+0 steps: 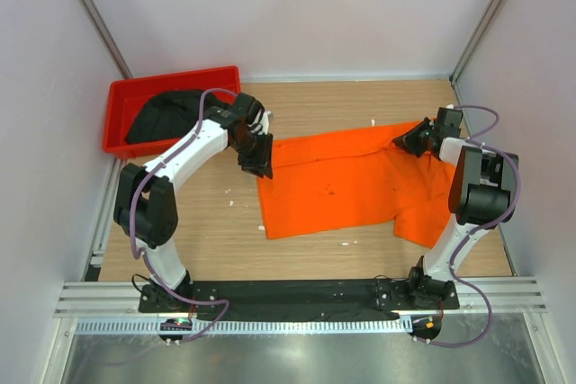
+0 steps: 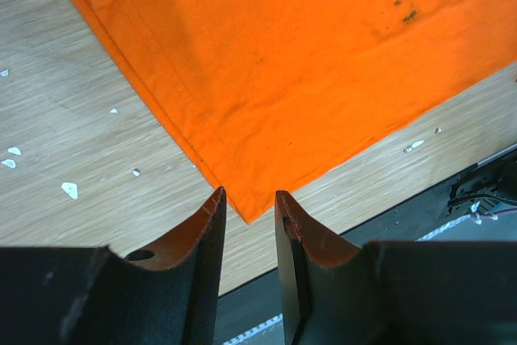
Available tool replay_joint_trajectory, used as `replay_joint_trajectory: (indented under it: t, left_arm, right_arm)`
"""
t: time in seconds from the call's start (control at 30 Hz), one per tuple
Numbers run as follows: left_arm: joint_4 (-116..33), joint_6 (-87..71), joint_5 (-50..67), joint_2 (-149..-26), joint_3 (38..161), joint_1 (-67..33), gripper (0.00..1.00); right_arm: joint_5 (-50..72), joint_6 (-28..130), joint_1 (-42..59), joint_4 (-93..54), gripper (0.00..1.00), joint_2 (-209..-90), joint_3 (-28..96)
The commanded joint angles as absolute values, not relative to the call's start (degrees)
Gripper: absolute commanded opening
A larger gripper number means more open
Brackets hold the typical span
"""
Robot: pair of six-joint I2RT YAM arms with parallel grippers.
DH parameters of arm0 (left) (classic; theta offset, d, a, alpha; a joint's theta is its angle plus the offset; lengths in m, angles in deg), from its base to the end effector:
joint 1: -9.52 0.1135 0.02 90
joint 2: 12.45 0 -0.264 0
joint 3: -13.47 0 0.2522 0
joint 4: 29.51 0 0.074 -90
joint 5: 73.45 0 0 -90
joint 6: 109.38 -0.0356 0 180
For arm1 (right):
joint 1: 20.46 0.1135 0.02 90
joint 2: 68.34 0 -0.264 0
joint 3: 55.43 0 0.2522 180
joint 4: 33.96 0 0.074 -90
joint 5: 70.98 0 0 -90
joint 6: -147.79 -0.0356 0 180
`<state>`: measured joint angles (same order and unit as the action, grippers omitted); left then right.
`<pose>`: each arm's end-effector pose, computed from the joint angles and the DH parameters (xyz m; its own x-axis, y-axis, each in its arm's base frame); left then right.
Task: Fold and stack the t-shirts
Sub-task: Fold the tshirt
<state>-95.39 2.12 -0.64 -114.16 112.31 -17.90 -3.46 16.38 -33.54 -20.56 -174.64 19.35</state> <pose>0.3188 -0.1772 0.2587 -0.9658 0.1066 -0.2363 0.1946 0.9004 -0.3891 0.3779 -0.0738 0.1596 -0.5520 0.7557 -0.3525 0.4140 0.6153 0.6709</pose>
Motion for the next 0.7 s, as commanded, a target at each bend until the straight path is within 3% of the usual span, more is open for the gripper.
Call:
replay_joint_trajectory:
  t: [0.0,0.1,0.37,0.67]
  left_arm:
    - [-95.13,0.57,-2.17,-111.59,112.40,-18.08,0.32]
    - [-95.13,0.57,-2.17,-111.76,112.58,-18.00,0.32]
    - [-94.16,0.92,-3.05,-112.29,111.96,-17.64,0.32]
    - [-93.81,0.93,-3.66,-112.55,111.17,-17.56,0.32]
  right_arm:
    - [-3.04,14.90,-33.20,-20.66,0.10,-173.02,19.77]
    - [-1.64,13.76,-33.20,-14.96,0.02,-171.79,19.86]
    - [3.99,7.88,-33.29,-2.90,0.01,-167.14,18.28]
    - [4.96,-4.87,-33.20,1.24,0.01,-163.97,14.24]
